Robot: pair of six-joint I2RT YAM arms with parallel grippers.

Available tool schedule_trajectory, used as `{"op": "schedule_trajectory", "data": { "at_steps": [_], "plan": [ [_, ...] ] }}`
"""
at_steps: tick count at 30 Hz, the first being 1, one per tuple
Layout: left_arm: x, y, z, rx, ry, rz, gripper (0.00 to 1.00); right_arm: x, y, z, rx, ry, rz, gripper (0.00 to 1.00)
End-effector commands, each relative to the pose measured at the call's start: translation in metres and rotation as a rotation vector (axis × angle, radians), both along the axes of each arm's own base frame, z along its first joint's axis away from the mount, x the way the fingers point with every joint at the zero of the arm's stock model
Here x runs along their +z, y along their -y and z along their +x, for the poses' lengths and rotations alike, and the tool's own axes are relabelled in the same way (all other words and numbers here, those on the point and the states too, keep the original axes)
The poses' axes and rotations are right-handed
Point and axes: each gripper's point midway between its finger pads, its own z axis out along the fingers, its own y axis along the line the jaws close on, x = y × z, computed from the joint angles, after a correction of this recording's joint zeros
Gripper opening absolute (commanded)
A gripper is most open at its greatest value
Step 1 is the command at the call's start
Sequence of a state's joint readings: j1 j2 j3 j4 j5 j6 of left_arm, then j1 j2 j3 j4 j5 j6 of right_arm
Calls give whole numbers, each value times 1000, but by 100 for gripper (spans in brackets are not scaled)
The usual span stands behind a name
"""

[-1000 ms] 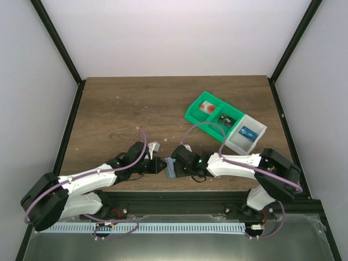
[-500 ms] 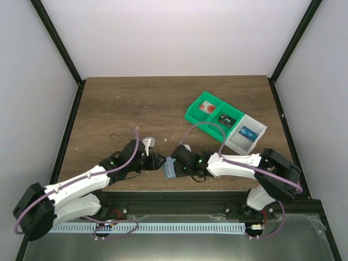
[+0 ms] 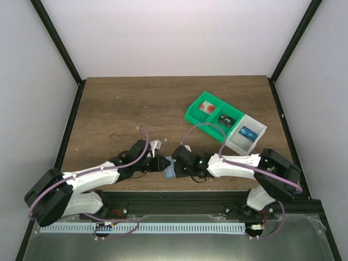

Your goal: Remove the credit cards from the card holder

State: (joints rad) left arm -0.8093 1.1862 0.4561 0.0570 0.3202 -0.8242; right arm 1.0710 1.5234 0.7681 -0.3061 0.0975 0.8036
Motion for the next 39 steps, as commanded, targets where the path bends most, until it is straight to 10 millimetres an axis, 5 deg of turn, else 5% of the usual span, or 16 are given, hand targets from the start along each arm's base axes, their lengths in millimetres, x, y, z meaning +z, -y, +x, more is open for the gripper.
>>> {"op": "schedule_trajectory", "data": {
  "at_steps": [1, 6, 14, 33, 39],
  "plan": [
    [-30, -17, 7, 47, -1, 139, 19, -1, 5, -3, -19, 0, -4, 46],
    [-49, -41, 9, 121, 3, 239, 17, -2, 7, -3, -20, 2, -7, 46],
    [-73, -42, -2, 98, -48, 234, 11, 17, -12, 1, 24, 16, 36, 55],
    [-83, -47, -7, 91, -56, 249, 9, -2, -18, 9, 43, 6, -65, 71],
    [-86, -48, -8, 85, -63, 260, 8, -3, -13, 10, 29, 14, -80, 67]
  ]
}}
